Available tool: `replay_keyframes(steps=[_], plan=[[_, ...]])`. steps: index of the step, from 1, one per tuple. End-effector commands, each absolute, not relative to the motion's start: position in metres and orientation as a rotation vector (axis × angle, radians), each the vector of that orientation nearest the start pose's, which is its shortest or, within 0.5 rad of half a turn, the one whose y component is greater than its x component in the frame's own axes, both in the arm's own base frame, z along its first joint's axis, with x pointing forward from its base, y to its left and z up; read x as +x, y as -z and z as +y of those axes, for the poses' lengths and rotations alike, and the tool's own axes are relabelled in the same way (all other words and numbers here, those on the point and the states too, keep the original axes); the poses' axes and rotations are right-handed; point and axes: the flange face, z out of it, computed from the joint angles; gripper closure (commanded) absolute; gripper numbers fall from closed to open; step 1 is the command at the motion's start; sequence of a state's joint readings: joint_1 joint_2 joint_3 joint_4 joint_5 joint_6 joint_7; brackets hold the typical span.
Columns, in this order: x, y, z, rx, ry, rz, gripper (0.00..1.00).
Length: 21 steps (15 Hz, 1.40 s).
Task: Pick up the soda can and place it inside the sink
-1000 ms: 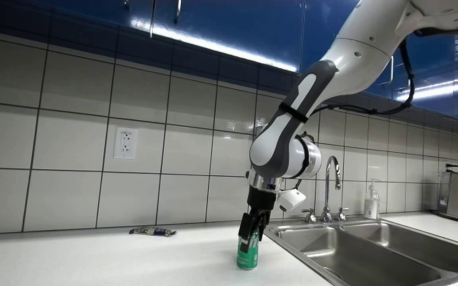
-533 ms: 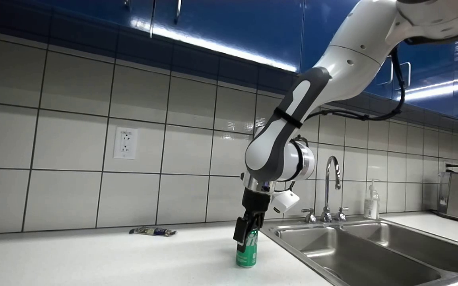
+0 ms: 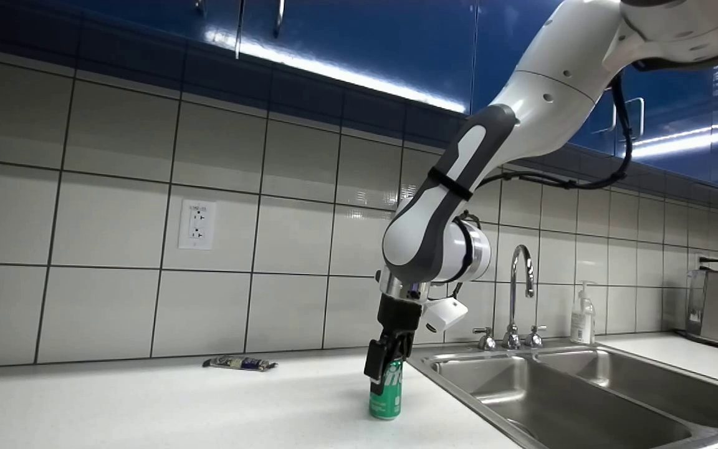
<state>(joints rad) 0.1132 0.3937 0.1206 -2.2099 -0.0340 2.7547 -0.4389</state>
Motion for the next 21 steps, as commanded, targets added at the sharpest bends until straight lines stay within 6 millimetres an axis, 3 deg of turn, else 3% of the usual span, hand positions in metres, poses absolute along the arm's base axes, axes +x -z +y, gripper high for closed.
replay_keyframes(steps=[1, 13, 21], plan=[[0.565, -0.233, 0.126, -2.948, 0.193, -0.979, 0.56], [0.591, -0.288, 0.074, -3.006, 0.263, -0.787, 0.56], [0.592, -0.288, 0.012, -3.110, 0.269, -0.577, 0.56]])
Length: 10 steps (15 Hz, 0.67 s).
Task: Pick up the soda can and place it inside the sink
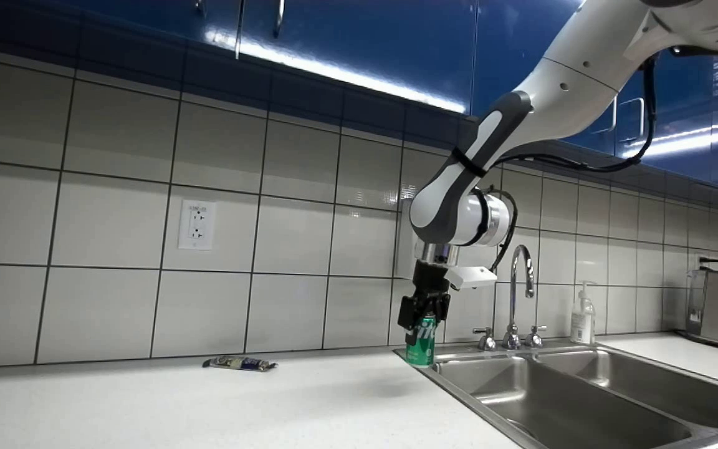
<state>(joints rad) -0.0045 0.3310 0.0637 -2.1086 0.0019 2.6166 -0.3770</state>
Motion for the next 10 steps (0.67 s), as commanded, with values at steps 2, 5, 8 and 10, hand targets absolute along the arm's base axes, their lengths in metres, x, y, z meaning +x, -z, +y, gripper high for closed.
replay_keyframes(steps=[2, 5, 8, 10], plan=[[0.590, -0.288, -0.007, -3.133, 0.262, -0.525, 0.56], [0.586, -0.291, -0.034, -3.163, 0.262, -0.460, 0.56], [0.580, -0.295, -0.064, -3.189, 0.257, -0.399, 0.56], [0.576, -0.298, -0.082, -3.204, 0.260, -0.363, 0.56]])
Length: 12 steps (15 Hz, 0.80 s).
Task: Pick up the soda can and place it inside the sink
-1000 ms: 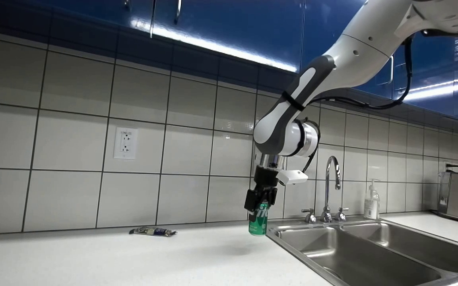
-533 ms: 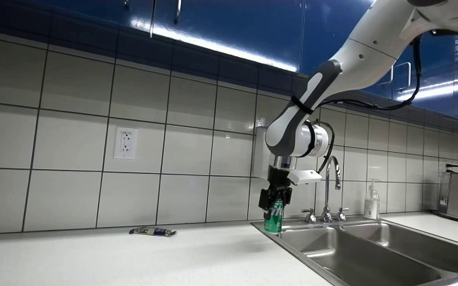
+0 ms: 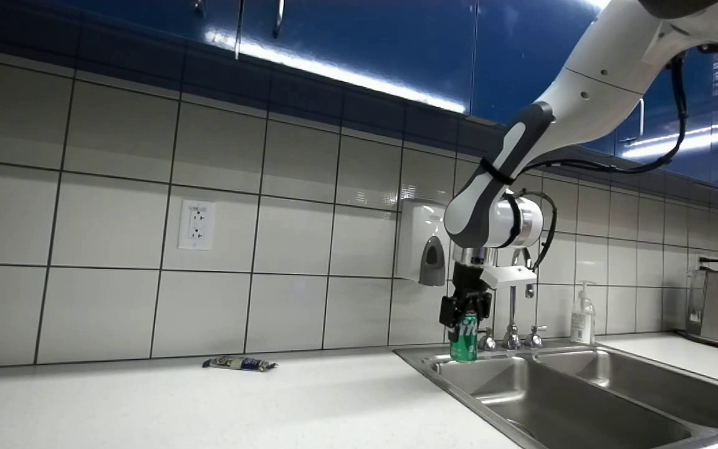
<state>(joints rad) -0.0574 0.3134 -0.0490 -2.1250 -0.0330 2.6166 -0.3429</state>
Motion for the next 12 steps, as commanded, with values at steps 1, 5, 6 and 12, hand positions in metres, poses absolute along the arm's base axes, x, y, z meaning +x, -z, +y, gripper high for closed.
replay_keyframes(steps=[1, 5, 6, 12], plan=[[0.573, -0.299, -0.093, -3.210, 0.257, -0.342, 0.56], [0.557, -0.302, -0.128, -3.235, 0.245, -0.258, 0.56], [0.552, -0.302, -0.135, -3.239, 0.243, -0.242, 0.56], [0.521, -0.296, -0.173, -3.243, 0.245, -0.147, 0.56]])
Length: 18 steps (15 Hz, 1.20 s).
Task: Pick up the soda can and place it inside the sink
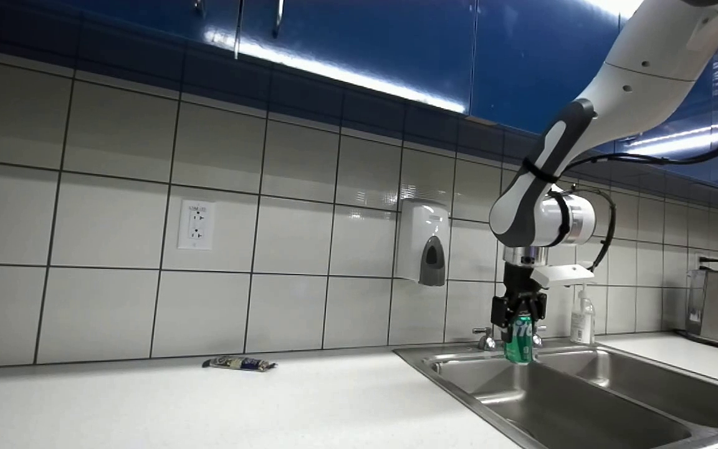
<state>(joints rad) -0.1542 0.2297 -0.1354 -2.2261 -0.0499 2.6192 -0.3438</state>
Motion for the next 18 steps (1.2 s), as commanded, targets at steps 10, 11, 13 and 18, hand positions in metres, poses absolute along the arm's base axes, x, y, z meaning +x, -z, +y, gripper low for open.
replay_keyframes(steps=[10, 11, 13, 18], plan=[[0.496, -0.244, -0.217, -3.235, 0.195, -0.114, 0.56], [0.496, -0.238, -0.221, -3.233, 0.195, -0.117, 0.56], [0.496, -0.222, -0.227, -3.229, 0.194, -0.124, 0.56], [0.497, -0.182, -0.237, -3.213, 0.167, -0.128, 0.56]])
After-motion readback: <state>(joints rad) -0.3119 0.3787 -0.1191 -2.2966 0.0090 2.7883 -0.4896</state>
